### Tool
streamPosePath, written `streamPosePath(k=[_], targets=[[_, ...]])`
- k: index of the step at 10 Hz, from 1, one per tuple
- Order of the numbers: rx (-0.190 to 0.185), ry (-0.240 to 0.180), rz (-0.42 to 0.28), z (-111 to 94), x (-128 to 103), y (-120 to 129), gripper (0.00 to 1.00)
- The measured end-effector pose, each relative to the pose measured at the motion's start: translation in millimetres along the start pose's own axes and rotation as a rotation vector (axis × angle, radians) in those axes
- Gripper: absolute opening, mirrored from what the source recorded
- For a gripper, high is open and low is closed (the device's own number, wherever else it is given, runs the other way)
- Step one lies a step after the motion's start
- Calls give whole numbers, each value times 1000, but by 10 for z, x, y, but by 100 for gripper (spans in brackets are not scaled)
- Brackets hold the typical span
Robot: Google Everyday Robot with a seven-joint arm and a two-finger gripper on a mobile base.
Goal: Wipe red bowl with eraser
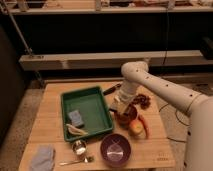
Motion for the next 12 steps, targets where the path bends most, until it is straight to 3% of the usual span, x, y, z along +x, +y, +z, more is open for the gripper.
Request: streamPosePath(k=[8, 12], targets=[[1, 43, 56, -93, -357, 79, 20], [9, 40, 95, -40, -543, 161, 20]])
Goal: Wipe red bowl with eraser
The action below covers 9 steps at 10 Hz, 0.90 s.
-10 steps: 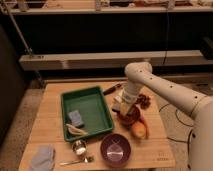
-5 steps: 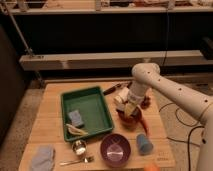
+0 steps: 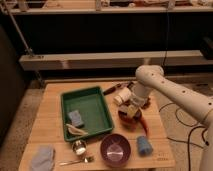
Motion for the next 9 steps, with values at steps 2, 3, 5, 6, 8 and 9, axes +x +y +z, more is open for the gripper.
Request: streamPosePath(k=[2, 3, 5, 6, 8, 9], targets=[[-7, 6, 31, -40, -69, 105, 20], [-14, 10, 45, -75, -72, 176, 20], [-28, 18, 61, -141, -21, 294, 20], [-37, 26, 68, -192, 27, 362, 20], [-49, 40, 78, -259, 101, 448, 20], [-51, 48, 84, -285, 126, 488, 20]])
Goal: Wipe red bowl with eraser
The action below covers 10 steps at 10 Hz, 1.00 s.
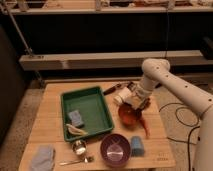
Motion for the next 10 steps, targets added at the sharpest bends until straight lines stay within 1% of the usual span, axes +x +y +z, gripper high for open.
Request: streamPosePath(k=[2, 5, 6, 10], targets=[[4, 3, -10, 19, 93, -25, 20], [31, -17, -70, 238, 333, -292, 20], [40, -26, -97, 337, 419, -420, 20], [60, -56, -149, 489, 371, -610, 20]])
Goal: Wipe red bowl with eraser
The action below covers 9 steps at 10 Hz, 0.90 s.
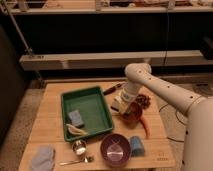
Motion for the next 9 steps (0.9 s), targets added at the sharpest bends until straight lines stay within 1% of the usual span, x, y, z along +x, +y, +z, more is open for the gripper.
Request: streamPosePath(k=[2, 3, 5, 6, 7, 8, 9], targets=[[10, -12, -8, 64, -83, -75, 20], [15, -20, -5, 107, -182, -97, 20], [21, -15, 10, 119, -320, -109, 20], [19, -3, 25, 97, -412, -93, 20], [19, 6, 42, 75, -563, -63, 20], [19, 14, 53, 51, -631, -53, 20], [15, 26, 57, 30, -641, -47, 20]])
